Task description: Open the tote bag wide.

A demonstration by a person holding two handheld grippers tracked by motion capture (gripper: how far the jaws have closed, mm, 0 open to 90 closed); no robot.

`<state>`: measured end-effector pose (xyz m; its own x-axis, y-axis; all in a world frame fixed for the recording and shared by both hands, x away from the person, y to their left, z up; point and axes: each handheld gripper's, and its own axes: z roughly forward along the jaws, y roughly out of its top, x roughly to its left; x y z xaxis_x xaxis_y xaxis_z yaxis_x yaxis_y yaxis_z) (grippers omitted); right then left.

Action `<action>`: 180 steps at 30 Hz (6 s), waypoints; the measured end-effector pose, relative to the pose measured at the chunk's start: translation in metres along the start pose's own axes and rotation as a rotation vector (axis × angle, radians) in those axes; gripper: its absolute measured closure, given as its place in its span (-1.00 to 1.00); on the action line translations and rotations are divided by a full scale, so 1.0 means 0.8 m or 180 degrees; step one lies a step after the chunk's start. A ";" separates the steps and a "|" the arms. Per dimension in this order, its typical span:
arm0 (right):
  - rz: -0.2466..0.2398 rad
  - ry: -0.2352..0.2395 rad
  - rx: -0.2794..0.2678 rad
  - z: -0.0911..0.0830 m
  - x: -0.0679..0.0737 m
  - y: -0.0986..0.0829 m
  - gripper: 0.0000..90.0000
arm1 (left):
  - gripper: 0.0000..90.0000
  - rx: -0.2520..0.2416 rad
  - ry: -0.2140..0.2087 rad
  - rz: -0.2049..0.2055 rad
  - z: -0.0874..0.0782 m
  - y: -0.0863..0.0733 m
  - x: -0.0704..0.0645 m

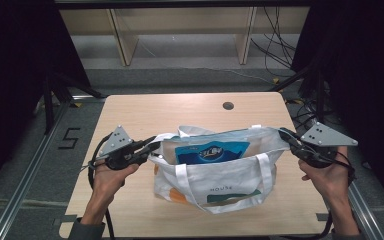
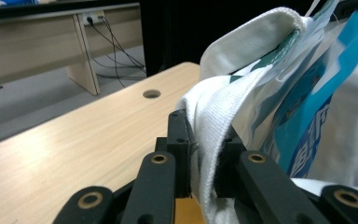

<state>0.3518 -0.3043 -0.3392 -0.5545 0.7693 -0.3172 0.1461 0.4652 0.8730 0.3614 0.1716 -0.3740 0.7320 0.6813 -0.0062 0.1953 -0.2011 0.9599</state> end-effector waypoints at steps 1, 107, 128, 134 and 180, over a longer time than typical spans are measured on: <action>0.0039 0.0012 0.0016 0.003 0.001 -0.003 0.93 | 0.79 0.0014 -0.0023 -0.0024 0.003 -0.004 0.001; -0.0477 0.2002 0.1213 0.073 0.133 -0.109 0.88 | 0.86 0.1235 -0.0031 -0.0615 0.172 -0.099 0.093; 0.0100 0.1195 0.0332 0.055 0.083 -0.040 0.13 | -0.23 0.0750 -0.0196 -0.0663 0.074 -0.056 -0.001; 0.0125 0.1037 0.0538 0.099 0.057 -0.034 0.28 | -0.26 0.0770 -0.0432 -0.0486 0.078 -0.059 -0.041; 0.0440 0.1259 0.0846 0.080 0.094 -0.076 0.15 | -0.17 0.1333 0.0080 0.0051 0.121 -0.043 0.021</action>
<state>0.3538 -0.2464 -0.4396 -0.7761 0.6306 0.0047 0.4155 0.5057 0.7561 0.4301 0.1217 -0.4341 0.7220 0.6916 0.0196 0.4363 -0.4772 0.7628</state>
